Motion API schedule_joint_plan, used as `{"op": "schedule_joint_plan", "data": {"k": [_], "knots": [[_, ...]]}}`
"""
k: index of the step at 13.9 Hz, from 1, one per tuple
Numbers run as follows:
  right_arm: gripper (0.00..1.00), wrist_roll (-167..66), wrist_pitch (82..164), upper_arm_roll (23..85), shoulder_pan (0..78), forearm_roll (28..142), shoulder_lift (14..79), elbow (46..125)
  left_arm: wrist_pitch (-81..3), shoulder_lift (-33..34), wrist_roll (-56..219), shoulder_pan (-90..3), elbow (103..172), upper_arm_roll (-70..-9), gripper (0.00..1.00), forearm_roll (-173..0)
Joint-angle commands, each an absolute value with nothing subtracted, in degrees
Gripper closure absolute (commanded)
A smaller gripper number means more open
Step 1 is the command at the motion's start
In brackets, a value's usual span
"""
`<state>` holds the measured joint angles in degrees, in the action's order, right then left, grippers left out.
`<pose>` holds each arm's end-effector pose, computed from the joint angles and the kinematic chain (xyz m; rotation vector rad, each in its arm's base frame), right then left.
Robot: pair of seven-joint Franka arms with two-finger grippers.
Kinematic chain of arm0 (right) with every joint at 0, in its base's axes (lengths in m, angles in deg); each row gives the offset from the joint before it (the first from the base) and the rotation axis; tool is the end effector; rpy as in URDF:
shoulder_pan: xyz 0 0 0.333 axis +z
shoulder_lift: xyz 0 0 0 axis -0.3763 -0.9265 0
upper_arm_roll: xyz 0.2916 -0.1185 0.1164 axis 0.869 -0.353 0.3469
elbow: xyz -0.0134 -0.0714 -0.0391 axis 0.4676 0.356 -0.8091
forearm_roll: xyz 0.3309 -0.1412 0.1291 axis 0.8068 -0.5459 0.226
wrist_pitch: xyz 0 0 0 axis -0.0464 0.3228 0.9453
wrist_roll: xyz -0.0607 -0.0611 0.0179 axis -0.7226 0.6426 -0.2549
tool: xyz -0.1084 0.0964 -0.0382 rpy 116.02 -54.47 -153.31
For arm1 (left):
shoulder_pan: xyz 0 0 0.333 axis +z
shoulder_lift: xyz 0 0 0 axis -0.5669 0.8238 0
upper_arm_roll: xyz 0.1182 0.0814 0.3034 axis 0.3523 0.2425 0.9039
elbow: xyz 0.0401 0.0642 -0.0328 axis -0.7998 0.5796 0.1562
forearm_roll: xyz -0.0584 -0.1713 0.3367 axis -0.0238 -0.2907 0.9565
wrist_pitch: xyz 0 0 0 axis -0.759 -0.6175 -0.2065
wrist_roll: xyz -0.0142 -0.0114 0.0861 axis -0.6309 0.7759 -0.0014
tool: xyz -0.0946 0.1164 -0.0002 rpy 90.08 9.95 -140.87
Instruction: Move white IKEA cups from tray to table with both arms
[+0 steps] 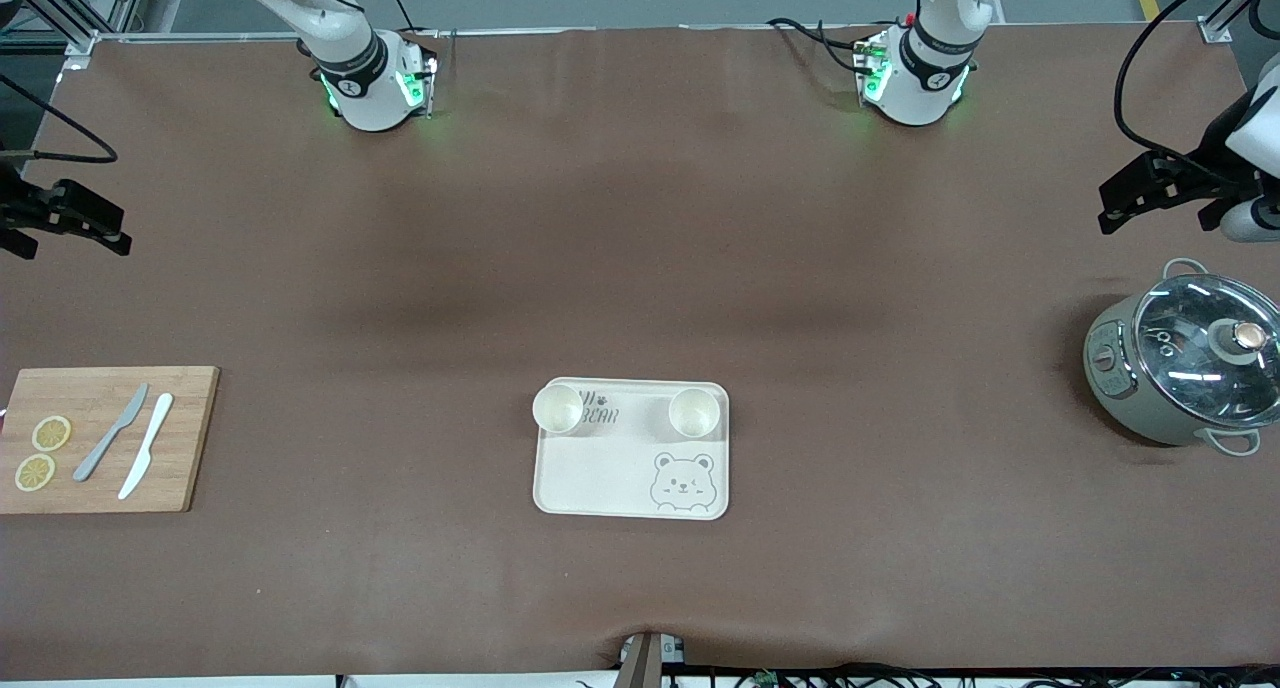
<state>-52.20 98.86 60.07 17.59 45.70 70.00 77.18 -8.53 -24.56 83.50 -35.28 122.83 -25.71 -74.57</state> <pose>0.5432 -0.0441 0.6001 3.1024 0.0815 0.0184 0.5413 -0.0393 0.6315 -3.0935 0.0078 -0.0311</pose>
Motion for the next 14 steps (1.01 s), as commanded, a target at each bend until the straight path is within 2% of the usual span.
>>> {"op": "schedule_joint_plan", "data": {"k": [1, 9, 14], "knots": [[0.0, -52.5, 99.0, 60.4, 17.0, 46.5, 71.0, 77.9, -7.4, -24.3, 83.9, -35.1, 122.0, -25.9, 0.0, -74.8], [0.0, -52.5, 99.1, 60.4, 16.9, 46.5, 71.0, 77.9, -7.6, -21.7, 83.3, -35.8, 121.8, -26.6, 0.0, -74.7], [0.0, -52.5, 99.6, 60.4, 16.7, 47.5, 70.1, 75.2, -11.1, -14.4, 82.5, -37.2, 121.8, -33.3, 0.0, -73.7]]}}
